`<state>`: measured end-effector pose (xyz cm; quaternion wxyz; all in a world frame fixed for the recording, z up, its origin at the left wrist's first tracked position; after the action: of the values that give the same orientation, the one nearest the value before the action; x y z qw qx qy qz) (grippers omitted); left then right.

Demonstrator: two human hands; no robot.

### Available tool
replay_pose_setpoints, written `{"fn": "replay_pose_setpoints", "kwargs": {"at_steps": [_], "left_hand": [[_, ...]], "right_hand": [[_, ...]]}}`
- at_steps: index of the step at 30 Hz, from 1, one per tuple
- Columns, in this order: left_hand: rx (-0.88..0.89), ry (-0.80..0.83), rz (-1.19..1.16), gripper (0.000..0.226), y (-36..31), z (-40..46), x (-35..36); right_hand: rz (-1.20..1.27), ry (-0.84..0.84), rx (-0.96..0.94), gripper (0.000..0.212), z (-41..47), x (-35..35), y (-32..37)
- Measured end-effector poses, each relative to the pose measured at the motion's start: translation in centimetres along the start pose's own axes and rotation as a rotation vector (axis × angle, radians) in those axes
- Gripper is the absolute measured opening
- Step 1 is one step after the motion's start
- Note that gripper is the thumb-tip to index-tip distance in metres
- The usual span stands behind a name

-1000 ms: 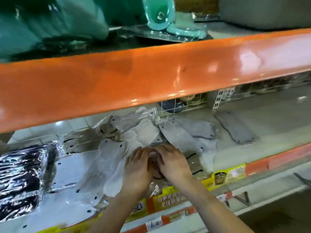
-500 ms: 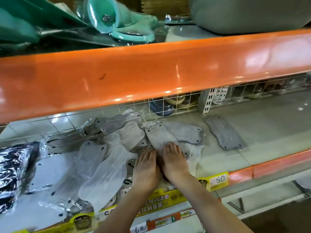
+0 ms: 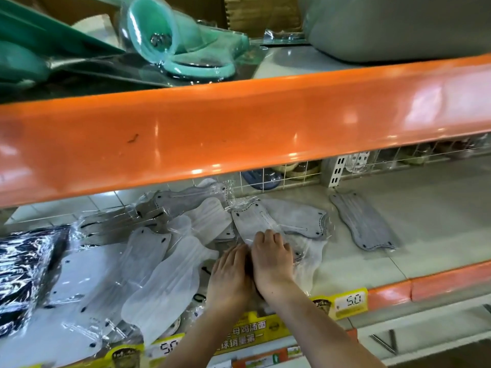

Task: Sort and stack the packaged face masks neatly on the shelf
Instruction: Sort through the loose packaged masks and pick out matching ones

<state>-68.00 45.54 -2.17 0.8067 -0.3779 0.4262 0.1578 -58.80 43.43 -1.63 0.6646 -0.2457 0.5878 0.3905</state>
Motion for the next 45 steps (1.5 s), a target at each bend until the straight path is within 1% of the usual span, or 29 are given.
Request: {"fn": "replay_pose_setpoints", "kwargs": {"at_steps": [4, 6, 8, 10, 13, 15, 16, 18, 20, 22, 24, 26, 27, 28, 30, 31, 32, 33, 34, 35, 37, 38, 41, 42, 43, 45], "left_hand": [[-0.014, -0.009, -0.036, 0.054, 0.2, -0.2, 0.0], [0.001, -0.012, -0.033, 0.048, 0.3, -0.2, 0.0], [0.006, -0.002, -0.049, 0.046, 0.2, -0.2, -0.1], [0.001, 0.012, -0.077, 0.048, 0.1, -0.1, -0.3], [-0.025, -0.003, -0.168, 0.047, -0.3, 0.1, -1.3], [-0.093, -0.005, -0.23, 0.045, -0.4, 0.4, -1.8], [-0.143, 0.003, -0.259, 0.044, -0.3, 0.5, -1.9], [-0.225, 0.022, -0.304, 0.046, -0.3, 0.6, -2.0], [-0.282, 0.035, -0.345, 0.052, -0.2, 0.5, -1.9], [-0.341, 0.054, -0.38, 0.062, -0.1, 0.2, -1.7], [-0.37, 0.074, -0.406, 0.063, 0.0, -0.1, -1.4], [-0.372, 0.08, -0.406, 0.059, -0.1, -0.2, -1.3], [-0.4, 0.071, -0.438, 0.055, -0.1, -0.2, -1.5], [-0.474, 0.052, -0.546, 0.048, 0.0, -0.3, -1.7], [-0.662, 0.006, -0.953, 0.031, -0.1, -0.1, -2.0], [-0.728, -0.03, -1.125, 0.024, 0.0, 0.2, -2.3], [-0.75, -0.068, -1.199, 0.018, 0.2, 0.7, -2.7], [-0.749, -0.09, -1.193, 0.015, 0.5, 1.1, -3.3], [-0.741, -0.107, -1.155, 0.015, 1.0, 1.4, -3.7], [-0.73, -0.128, -1.106, 0.015, 1.6, 1.5, -4.3], [-0.677, -0.163, -0.992, 0.014, 2.7, 1.6, -5.5], [-0.644, -0.177, -0.939, 0.017, 3.1, 1.7, -6.2], [-0.578, -0.227, -0.833, 0.034, 4.5, 1.6, -7.8], [-0.557, -0.258, -0.756, 0.039, 5.2, 1.5, -8.3], [-0.523, -0.296, -0.604, 0.043, 5.9, 1.3, -8.8], [-0.4, -0.321, -0.206, 0.059, 6.7, 0.8, -9.4]], "right_hand": [[0.001, -0.006, -0.049, 0.032, 0.4, -0.1, 0.0], [0.037, -0.023, -0.047, 0.032, 0.7, -0.4, -0.3], [0.12, -0.045, 0.012, 0.028, 1.1, -0.9, -1.2], [0.269, -0.066, 0.115, 0.021, 1.4, -1.5, -2.3], [0.564, -0.187, 0.191, 0.012, 1.4, -3.1, -3.4], [0.796, -0.282, 0.234, 0.009, 1.0, -4.4, -4.0], [0.908, -0.3, 0.294, 0.01, 0.7, -4.4, -4.3], [1.188, -0.294, 0.427, 0.021, 0.2, -3.6, -4.8], [1.563, -0.282, 0.567, 0.028, -0.1, -2.2, -5.0], [1.923, -0.237, 0.686, 0.033, -0.3, -1.3, -4.8], [2.138, -0.203, 0.73, 0.038, -0.6, -1.3, -4.6], [2.277, -0.179, 0.752, 0.048, -0.6, -1.4, -4.5], [2.313, -0.163, 0.764, 0.052, -0.6, -1.5, -4.4], [2.316, -0.138, 0.757, 0.052, -0.7, -1.7, -4.3], [2.281, -0.087, 0.687, 0.04, -0.9, -2.5, -3.6], [2.247, -0.057, 0.644, 0.033, -1.2, -2.8, -3.1], [2.22, -0.02, 0.599, 0.025, -1.4, -3.1, -2.5], [2.208, 0.015, 0.57, 0.017, -1.7, -3.3, -2.0], [2.204, 0.051, 0.558, 0.011, -2.0, -3.5, -1.7], [2.202, 0.079, 0.561, 0.013, -2.3, -3.5, -1.5], [2.167, 0.118, 0.576, 0.023, -2.6, -3.2, -1.6], [2.13, 0.126, 0.585, 0.024, -2.7, -3.0, -1.8], [1.958, 0.119, 0.638, 0.014, -3.2, -2.1, -2.3], [1.925, 0.115, 0.665, 0.013, -3.3, -1.8, -2.3], [1.915, 0.111, 0.69, 0.014, -3.5, -1.5, -2.1], [1.917, 0.103, 0.731, 0.014, -3.8, -1.1, -1.4]]}}
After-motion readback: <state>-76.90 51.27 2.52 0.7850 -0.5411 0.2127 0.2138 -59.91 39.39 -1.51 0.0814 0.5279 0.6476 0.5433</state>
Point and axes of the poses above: each hand's wrist, its own z-axis towards the middle knuckle, its own x-axis out of the palm, y = z × x, the point moved 7 cm from there along z, towards the middle knuckle, and after that the axes turned 11 degrees about -y, right-handed, at the moved point
